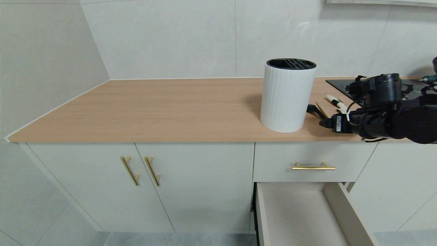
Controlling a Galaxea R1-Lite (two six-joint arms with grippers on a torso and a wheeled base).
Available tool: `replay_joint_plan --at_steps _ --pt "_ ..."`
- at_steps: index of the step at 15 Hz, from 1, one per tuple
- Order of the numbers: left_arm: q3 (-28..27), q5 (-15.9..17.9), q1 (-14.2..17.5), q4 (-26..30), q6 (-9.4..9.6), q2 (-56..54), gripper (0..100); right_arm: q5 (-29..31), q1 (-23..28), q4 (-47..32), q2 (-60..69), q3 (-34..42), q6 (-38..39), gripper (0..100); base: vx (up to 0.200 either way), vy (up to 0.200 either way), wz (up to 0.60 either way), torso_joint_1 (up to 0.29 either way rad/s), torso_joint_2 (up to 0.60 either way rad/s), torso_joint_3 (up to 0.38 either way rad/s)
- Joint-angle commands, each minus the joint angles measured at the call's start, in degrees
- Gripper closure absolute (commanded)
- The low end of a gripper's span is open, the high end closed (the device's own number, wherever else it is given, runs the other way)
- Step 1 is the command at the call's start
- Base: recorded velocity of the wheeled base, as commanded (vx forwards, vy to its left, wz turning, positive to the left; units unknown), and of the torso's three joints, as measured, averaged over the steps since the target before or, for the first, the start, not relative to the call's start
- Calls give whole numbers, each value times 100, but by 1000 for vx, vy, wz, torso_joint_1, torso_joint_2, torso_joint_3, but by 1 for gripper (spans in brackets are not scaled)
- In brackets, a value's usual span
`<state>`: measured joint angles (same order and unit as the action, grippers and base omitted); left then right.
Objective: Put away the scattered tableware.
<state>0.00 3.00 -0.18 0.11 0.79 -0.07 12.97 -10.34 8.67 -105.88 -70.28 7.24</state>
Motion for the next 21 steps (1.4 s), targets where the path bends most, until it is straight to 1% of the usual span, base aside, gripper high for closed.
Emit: replay_joint_plan --at_steps 1,6,7,18,21 --pt "0 -1 1 -2 0 7 0 4 32 30 -170 -21 5 0 0 0 0 0 0 0" --pt "0 -1 1 7 0 7 0 4 32 30 -179 -30 5 0 0 0 0 0 0 0" --pt "0 -1 1 -2 0 7 0 4 32 30 -188 -39 14 100 0 0 0 0 0 0" --pt "0 -1 1 -2 0 7 0 30 32 12 -38 -3 14 100 0 0 0 0 0 0" --pt "0 -1 1 -2 0 7 0 -14 -12 -67 665 287 58 100 0 0 0 0 0 0"
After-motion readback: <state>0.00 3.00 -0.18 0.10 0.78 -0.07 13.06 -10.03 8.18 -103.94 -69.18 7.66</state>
